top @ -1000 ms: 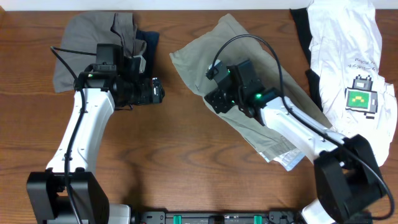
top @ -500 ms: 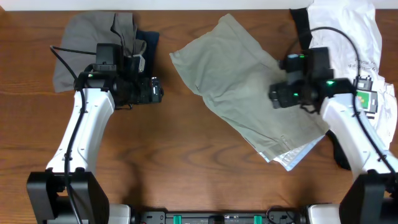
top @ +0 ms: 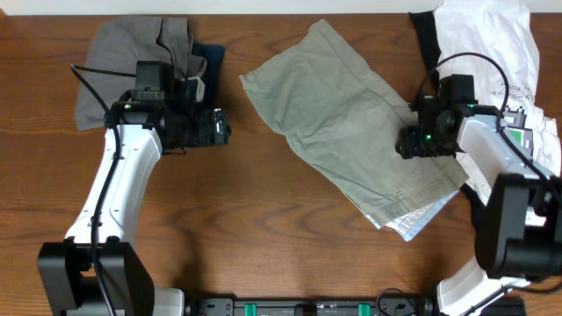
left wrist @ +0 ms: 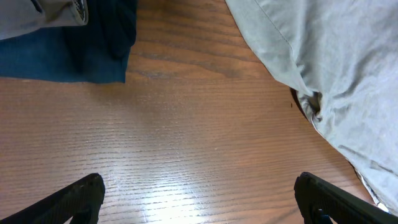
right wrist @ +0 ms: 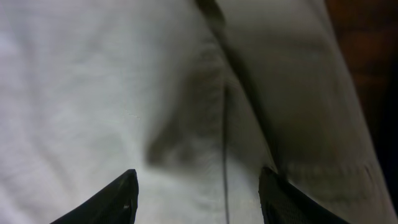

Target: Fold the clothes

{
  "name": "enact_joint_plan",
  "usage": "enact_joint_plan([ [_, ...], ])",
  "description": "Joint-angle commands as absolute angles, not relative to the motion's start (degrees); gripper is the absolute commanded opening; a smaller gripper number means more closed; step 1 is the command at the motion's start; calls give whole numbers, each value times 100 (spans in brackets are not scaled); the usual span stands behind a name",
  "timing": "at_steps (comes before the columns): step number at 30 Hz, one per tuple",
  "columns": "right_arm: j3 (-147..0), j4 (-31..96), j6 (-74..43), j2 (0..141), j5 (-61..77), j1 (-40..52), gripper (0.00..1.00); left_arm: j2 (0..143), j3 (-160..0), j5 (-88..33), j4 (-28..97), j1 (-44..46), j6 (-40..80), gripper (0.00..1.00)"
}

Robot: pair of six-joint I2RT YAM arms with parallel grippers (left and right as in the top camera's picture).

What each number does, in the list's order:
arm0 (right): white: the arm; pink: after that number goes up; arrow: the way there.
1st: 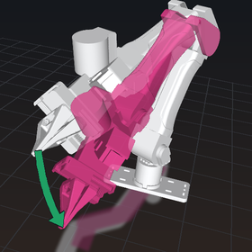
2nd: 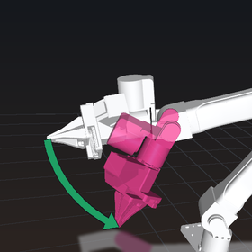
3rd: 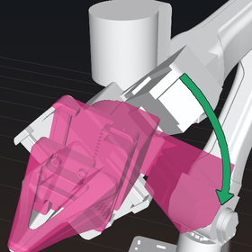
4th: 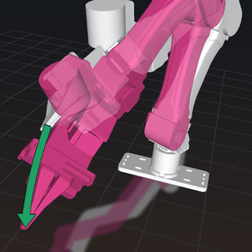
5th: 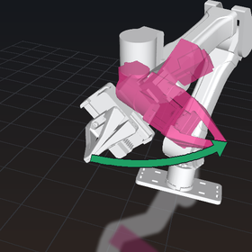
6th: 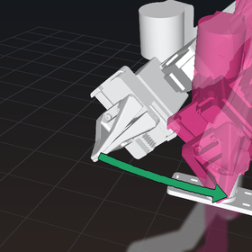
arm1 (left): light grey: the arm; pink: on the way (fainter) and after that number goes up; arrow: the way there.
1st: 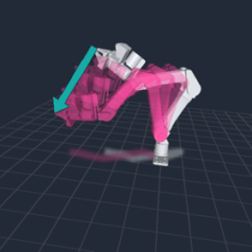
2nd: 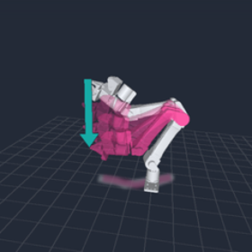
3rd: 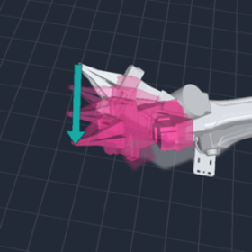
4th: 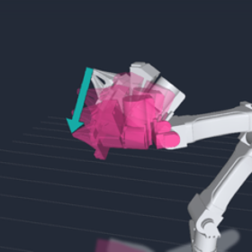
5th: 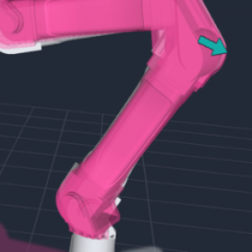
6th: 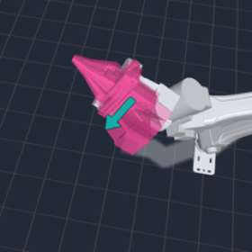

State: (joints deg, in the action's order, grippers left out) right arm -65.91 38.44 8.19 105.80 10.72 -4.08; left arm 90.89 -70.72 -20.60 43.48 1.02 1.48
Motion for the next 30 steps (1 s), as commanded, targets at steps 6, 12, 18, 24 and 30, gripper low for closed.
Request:
enact_joint_plan([
  [6, -6589, 3542, 886, 10790, 1135, -504, 64, 9109, -7170, -2025, 4364, 95, 161, 98],
  [12, -6589, 3293, 996, 10792, 1076, -624, 69, 9109, -7170, -2025, 4364, 95, 161, 98],
  [18, -6587, 3225, 1092, 10796, 1100, -751, 70, 9109, -7170, -2025, 4362, 95, 158, 98],
  [24, -6587, 3330, 1146, 10877, 1426, -744, 44, 9109, -7170, -2025, 4362, 95, 161, 98],
  [30, -6589, 3400, 1278, 10877, 1874, -744, 15, 9109, -7170, -2025, 4362, 95, 161, 98],
])
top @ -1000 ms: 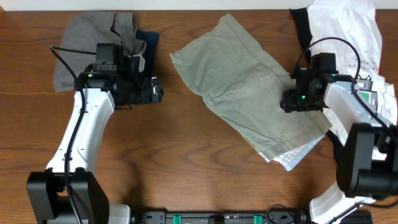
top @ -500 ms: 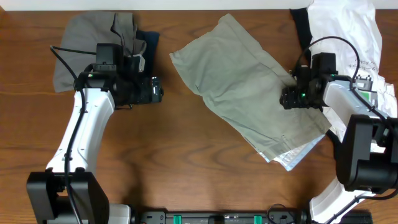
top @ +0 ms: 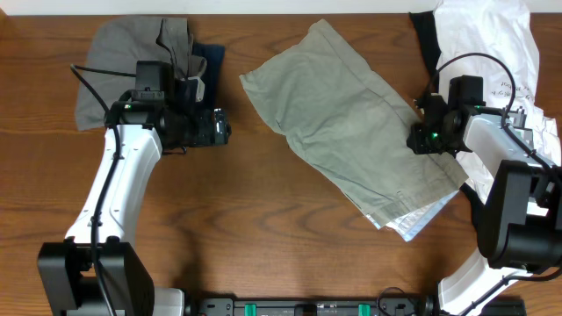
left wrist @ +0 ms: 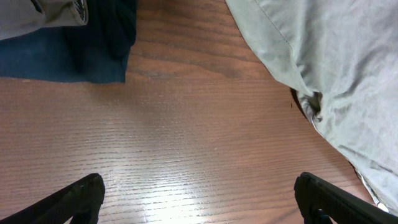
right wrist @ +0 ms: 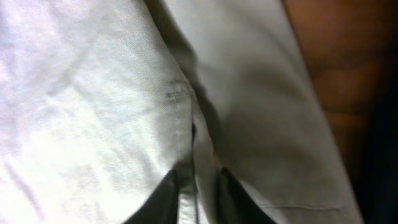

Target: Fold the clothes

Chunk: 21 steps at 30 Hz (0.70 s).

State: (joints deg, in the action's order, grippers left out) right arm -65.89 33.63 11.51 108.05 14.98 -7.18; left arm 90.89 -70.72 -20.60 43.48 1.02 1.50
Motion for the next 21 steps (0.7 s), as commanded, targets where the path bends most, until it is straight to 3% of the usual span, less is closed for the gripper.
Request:
enact_joint_plan([
  [1, -6589, 3409, 1278, 10877, 1874, -744, 11, 9109, -7170, -2025, 4362, 95, 161, 98],
  [5, -6652, 3472, 1387, 10842, 1879, -744, 1, 9109, -7170, -2023, 4357, 95, 158, 98],
  [13, -7323, 4508, 1887, 10370, 3039, -552, 1, 9080, -7441, -1981, 4499, -8, 161, 98],
  [21, -7507, 4764, 1831, 9511, 3498, 1050, 1, 9080, -8049, -1981, 5076, -399, 158, 98],
])
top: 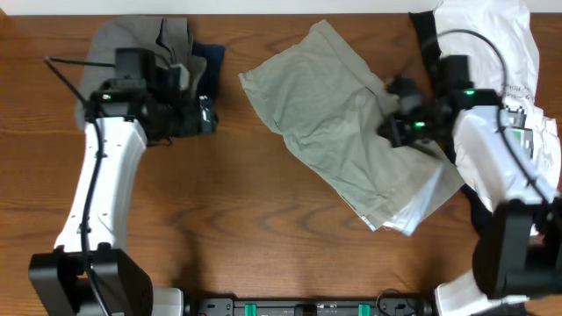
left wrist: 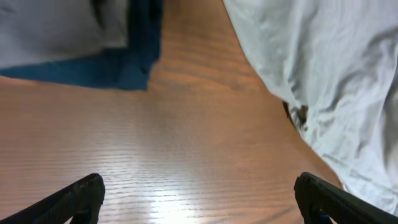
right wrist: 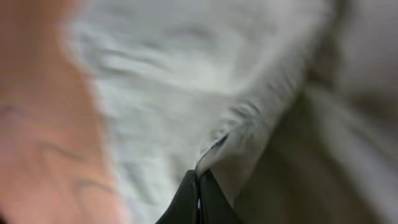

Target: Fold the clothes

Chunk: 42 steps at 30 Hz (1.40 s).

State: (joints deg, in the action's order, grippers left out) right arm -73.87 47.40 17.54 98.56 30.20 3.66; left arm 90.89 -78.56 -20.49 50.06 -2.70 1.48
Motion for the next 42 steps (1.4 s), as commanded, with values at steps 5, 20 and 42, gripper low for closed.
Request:
enact_joint_plan([
  [5, -7505, 4853, 1671, 9400, 3496, 2749, 1, 9078, -8060, -1981, 5096, -716, 158, 98],
  [20, -7507, 5483, 2161, 9408, 2563, 5999, 39, 9078, -8060, -1984, 5096, -1704, 158, 98],
  [42, -7631, 5529, -228, 10252, 648, 2344, 85, 9078, -8060, -1981, 5380, -1210, -279, 98],
])
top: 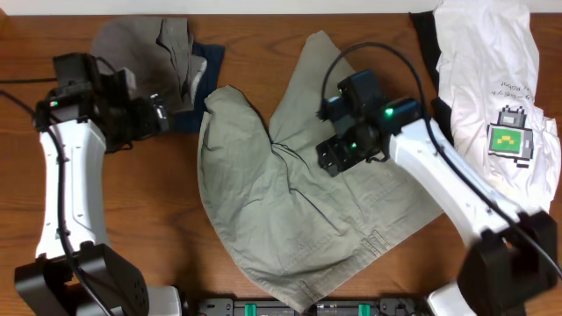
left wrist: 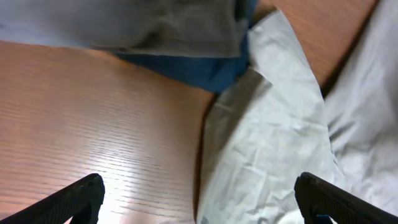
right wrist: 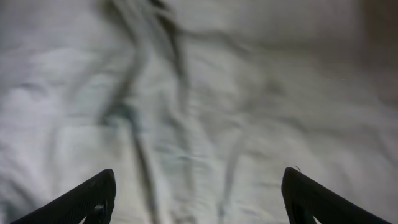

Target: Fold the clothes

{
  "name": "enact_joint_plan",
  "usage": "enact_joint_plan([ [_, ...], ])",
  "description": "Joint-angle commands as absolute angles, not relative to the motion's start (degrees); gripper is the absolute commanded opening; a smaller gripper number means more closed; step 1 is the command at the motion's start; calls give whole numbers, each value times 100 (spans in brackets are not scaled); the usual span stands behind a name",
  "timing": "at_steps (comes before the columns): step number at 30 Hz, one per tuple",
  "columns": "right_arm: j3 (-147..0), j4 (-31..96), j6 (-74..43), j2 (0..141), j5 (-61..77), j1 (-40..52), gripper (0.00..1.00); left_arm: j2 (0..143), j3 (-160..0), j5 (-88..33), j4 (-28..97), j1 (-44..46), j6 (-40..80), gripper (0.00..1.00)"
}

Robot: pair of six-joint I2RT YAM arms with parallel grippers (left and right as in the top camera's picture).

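Note:
A khaki-green garment [top: 299,211] lies opened out and wrinkled across the middle of the table, its lower corner reaching the front edge. My right gripper [top: 329,158] hovers over its middle, open, with only cloth between the fingers [right wrist: 93,196]. My left gripper [top: 161,112] is open at the back left, beside the garment's left corner [left wrist: 267,155], holding nothing. Its fingers [left wrist: 78,199] stand wide apart over bare wood and the cloth's edge.
A folded grey garment [top: 132,44] lies on a dark blue one [top: 209,57] at the back left. At the back right are a white T-shirt with a green print [top: 492,88] and a black cloth [top: 426,39].
My right gripper was shut on the garment's right edge; now it is open over its middle. The garment has spread leftward and toward the front. My left gripper has moved left.
My right gripper stood open over the folded garment's right edge, then shut on that edge. Then it held the upper layer lifted, further left. Now the garment lies unfolded over a larger area and is let go. My left gripper stayed open and ended further left.

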State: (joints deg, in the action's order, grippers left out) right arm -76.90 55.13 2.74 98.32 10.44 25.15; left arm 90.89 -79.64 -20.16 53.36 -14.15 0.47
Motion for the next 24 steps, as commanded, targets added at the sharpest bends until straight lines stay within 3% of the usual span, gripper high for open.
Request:
enact_joint_plan([
  [1, -7631, 5509, -375, 10348, 585, 2296, 85, 9078, -8060, -1979, 5382, -1155, -336, 98],
  [8, -7627, 5487, -1210, 10971, 274, 2154, 89, 9078, -8060, -1977, 5369, -694, -1046, 98],
  [14, -7625, 5404, -1870, 11581, -58, 2154, 85, 9078, -8060, -1382, 5354, -436, -1090, 98],
  [24, -7627, 4176, -2112, 12501, -602, 2018, 89, 9078, -8060, -1341, 5328, -403, -1044, 98],
])
